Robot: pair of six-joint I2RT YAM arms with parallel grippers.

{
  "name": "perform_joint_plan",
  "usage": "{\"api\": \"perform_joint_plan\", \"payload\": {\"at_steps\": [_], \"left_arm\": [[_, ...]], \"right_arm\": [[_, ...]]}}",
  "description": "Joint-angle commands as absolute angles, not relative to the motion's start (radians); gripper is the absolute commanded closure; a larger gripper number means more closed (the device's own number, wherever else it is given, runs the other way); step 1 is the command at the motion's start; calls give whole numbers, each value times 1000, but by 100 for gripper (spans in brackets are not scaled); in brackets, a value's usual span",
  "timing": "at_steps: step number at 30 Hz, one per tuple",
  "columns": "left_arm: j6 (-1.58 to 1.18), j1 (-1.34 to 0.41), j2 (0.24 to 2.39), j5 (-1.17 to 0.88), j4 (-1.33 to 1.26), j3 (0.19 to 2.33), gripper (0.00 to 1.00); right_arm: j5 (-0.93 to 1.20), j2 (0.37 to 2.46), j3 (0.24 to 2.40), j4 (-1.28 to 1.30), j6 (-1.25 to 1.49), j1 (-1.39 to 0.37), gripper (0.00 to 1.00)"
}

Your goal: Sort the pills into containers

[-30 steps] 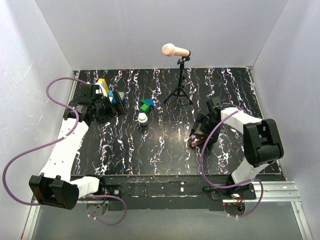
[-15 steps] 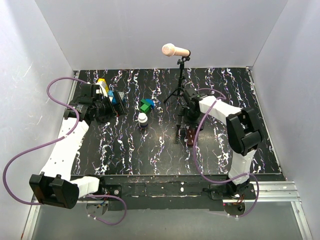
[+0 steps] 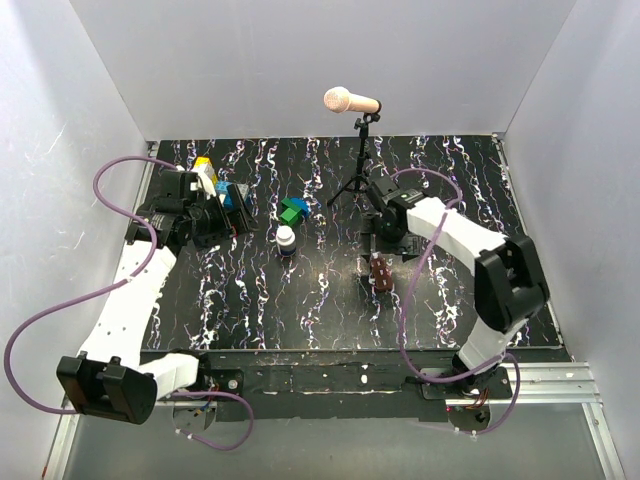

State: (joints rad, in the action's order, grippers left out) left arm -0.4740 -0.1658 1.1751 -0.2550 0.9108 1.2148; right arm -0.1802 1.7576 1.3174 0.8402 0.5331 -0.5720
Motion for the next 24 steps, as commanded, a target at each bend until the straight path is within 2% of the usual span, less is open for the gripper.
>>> {"api": "perform_joint_plan", "payload": {"at_steps": [1, 9, 18, 24], "left_arm": [[-459, -164, 1121, -285, 902, 1190, 2], [-465, -164, 1115, -324, 888, 1180, 2], [-474, -164, 1132, -353, 873, 1195, 2], [-469, -164, 1140, -347, 874, 1192, 2]], "right_arm": [[-187, 1622, 1247, 851, 500, -555, 2], [-83, 1563, 1123, 779, 468, -526, 2], [-49, 1670, 1138, 736, 469, -538, 5], [-72, 1752, 1186, 756, 466, -558, 27]]}}
